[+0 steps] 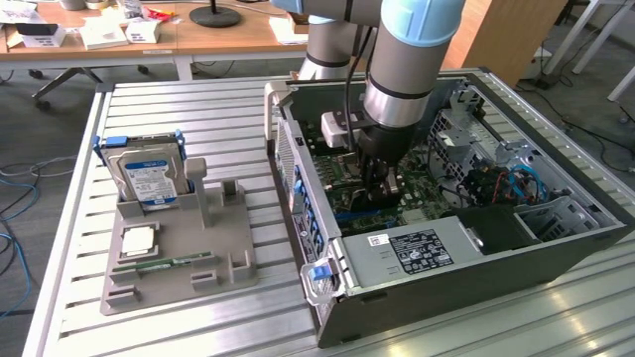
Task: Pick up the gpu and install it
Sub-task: 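Insert the gpu into the slot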
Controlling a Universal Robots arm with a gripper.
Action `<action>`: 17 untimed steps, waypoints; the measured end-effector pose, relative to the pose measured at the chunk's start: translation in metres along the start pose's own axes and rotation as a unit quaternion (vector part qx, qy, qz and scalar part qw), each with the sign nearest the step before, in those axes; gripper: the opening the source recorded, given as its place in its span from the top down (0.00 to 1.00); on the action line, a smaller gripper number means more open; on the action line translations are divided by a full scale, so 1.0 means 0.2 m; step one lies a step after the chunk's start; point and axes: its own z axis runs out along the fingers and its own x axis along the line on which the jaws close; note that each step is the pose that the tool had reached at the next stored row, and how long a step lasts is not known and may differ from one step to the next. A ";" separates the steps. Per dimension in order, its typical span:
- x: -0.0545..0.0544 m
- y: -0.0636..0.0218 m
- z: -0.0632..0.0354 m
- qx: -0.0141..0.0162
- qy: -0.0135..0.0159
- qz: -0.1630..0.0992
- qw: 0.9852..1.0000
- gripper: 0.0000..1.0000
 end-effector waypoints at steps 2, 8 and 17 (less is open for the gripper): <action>0.00 0.000 0.001 0.000 0.001 0.000 1.000 0.74; 0.00 0.000 0.003 0.000 0.000 0.000 1.000 0.74; 0.00 0.001 0.006 0.000 -0.002 0.000 1.000 0.74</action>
